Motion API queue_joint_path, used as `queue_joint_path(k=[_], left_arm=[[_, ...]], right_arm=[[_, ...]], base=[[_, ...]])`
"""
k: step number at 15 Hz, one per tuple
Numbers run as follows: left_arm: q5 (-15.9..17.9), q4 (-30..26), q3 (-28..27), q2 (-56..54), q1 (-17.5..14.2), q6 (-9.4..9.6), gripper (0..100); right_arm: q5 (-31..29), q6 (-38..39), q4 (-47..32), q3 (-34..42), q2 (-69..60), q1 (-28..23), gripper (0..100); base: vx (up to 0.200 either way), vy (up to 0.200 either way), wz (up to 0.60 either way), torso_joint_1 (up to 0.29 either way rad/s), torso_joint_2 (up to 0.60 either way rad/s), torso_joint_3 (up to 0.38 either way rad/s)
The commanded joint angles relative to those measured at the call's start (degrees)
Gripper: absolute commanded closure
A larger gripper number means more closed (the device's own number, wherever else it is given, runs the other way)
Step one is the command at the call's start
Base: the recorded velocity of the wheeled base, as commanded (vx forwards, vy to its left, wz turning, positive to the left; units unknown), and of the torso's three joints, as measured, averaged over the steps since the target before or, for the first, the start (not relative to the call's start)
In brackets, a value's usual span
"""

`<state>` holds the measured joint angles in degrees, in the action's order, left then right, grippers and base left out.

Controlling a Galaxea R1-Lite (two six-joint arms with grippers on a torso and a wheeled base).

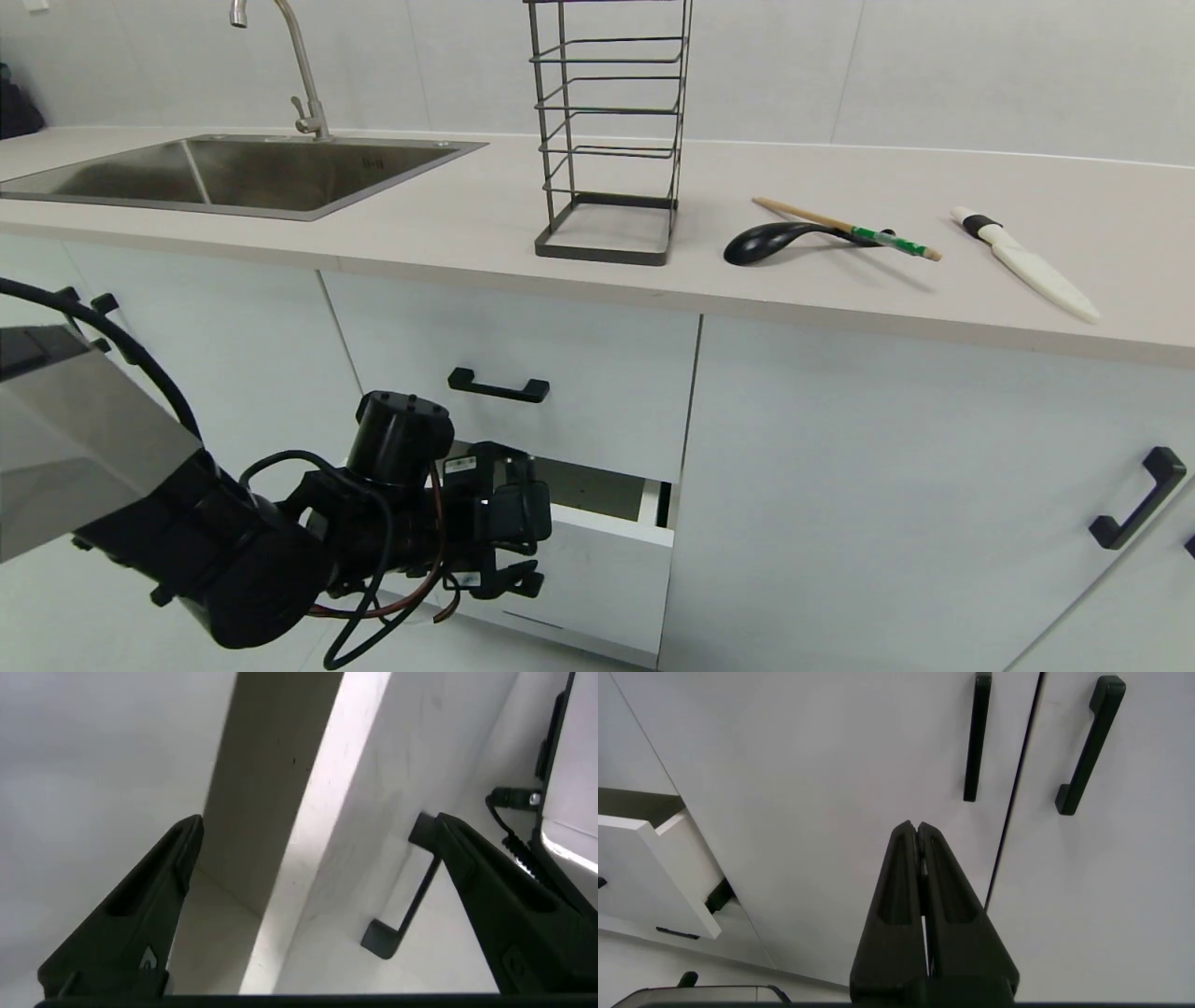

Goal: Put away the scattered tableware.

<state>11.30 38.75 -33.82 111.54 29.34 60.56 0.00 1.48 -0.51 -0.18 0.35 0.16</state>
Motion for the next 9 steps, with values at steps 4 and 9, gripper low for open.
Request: queue_joint_path(k=[4, 9], left_arm=[[-0.1, -0.1, 0.6, 2.7, -1.2, 0.35, 0], [-0.1, 0.1, 3.7, 3.2, -1.9, 0.52, 0]], right_arm=[[0.0, 0.0, 0.0, 0.0, 0.1, 0.0, 100], [0.0, 0.0, 0.0, 0.0, 0.1, 0.0, 100]], base=[[0.0, 0.0, 0.0, 0.0, 0.0, 0.0], [0.0, 0.0, 0.0, 0.0, 0.0, 0.0]])
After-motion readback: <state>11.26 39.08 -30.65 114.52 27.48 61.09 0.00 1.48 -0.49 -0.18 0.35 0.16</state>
